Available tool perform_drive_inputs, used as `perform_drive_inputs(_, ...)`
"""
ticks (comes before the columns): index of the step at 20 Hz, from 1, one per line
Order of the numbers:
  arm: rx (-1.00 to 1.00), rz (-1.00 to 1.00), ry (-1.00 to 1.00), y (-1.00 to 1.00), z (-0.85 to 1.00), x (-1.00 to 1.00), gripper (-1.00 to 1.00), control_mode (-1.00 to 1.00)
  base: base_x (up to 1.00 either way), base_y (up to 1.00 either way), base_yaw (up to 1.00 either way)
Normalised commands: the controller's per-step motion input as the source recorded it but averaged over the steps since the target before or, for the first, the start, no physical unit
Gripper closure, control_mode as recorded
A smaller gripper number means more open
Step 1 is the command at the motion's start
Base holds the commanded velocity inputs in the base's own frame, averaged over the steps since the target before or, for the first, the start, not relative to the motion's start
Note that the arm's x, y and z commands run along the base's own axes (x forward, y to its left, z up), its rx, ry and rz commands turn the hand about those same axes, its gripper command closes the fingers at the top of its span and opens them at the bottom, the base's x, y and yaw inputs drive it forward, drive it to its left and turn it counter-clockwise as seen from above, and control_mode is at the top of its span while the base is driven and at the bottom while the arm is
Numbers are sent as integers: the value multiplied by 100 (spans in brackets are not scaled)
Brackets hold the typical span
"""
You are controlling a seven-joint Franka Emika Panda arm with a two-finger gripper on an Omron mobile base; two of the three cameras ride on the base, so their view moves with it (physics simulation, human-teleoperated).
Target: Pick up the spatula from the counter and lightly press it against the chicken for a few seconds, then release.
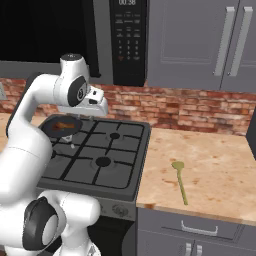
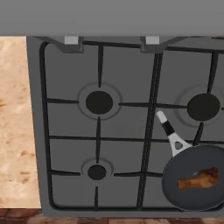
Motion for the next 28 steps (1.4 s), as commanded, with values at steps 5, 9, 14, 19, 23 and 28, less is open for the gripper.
perform_drive_inputs(5, 0, 0, 0, 0, 0, -3, -100, -100, 0, 0, 0)
perform_drive_inputs(9, 0, -1, -5, 0, 0, -19, -100, -100, 0, 0, 0)
perform_drive_inputs(14, 0, 0, -9, -2, 0, -35, -100, -100, 0, 0, 0)
perform_drive_inputs(19, 0, 0, -2, -17, 0, -46, -100, -100, 0, 0, 0)
perform_drive_inputs(23, 0, 0, 0, -26, 0, -42, -100, -100, 0, 0, 0)
perform_drive_inputs(28, 0, 0, 0, -30, 0, -37, -100, -100, 0, 0, 0)
